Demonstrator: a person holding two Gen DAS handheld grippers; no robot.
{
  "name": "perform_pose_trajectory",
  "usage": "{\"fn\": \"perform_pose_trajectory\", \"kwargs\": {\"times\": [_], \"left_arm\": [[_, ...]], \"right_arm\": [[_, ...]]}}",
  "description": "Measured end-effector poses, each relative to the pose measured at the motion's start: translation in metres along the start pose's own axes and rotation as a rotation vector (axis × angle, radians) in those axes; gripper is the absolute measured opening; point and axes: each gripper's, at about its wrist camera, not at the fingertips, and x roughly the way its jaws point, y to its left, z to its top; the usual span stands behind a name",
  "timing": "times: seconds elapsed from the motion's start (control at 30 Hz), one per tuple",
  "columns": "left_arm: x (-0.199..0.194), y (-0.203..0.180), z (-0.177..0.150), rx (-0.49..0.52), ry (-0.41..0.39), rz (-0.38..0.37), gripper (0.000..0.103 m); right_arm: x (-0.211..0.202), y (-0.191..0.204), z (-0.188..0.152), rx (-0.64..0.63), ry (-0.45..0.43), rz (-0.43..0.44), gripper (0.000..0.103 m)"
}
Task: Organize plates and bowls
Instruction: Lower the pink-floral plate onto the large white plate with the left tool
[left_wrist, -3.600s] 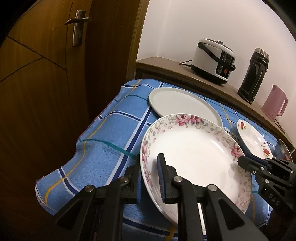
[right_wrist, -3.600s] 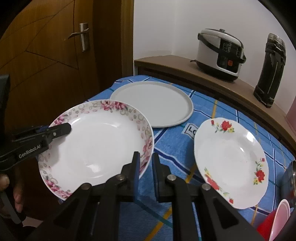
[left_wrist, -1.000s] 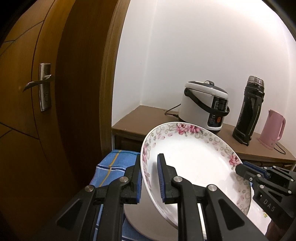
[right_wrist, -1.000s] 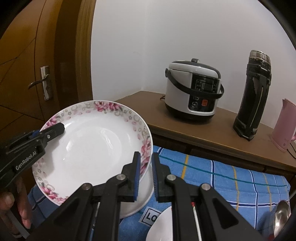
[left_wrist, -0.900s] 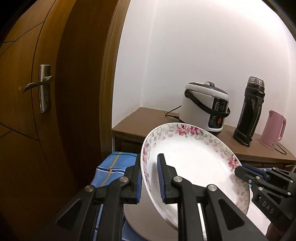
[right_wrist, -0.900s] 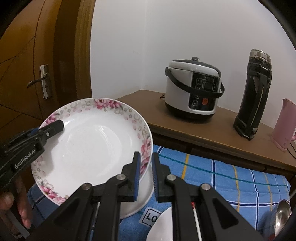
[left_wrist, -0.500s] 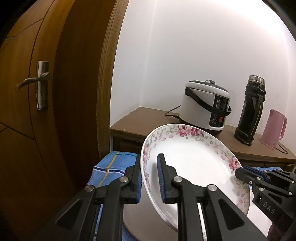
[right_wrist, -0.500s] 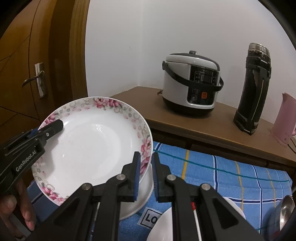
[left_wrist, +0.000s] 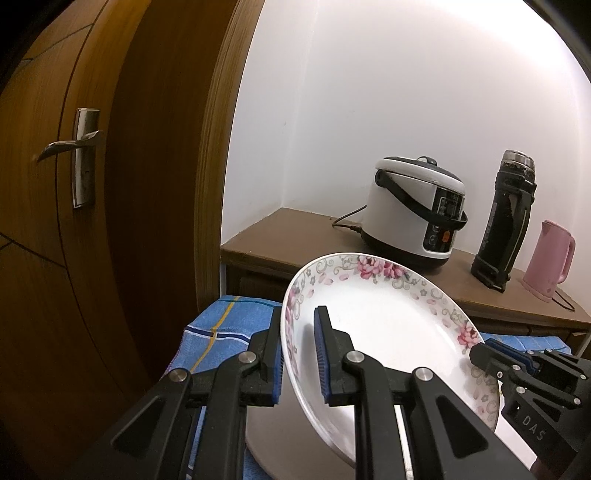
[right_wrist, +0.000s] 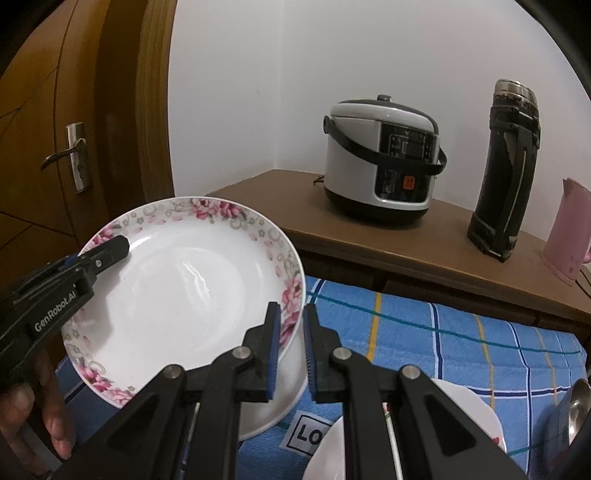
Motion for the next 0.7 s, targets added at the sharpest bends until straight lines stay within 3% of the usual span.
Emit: {"fn": "perform_pose_trajectory", "kwargs": {"times": [0.7], "left_arm": [[0.013,0.001,-0.007,0.005,0.069,0.003,0.017]], "right_arm": [[0.010,-0.002,-0.005,0.012,0.031,-0.006,0.012]]}}
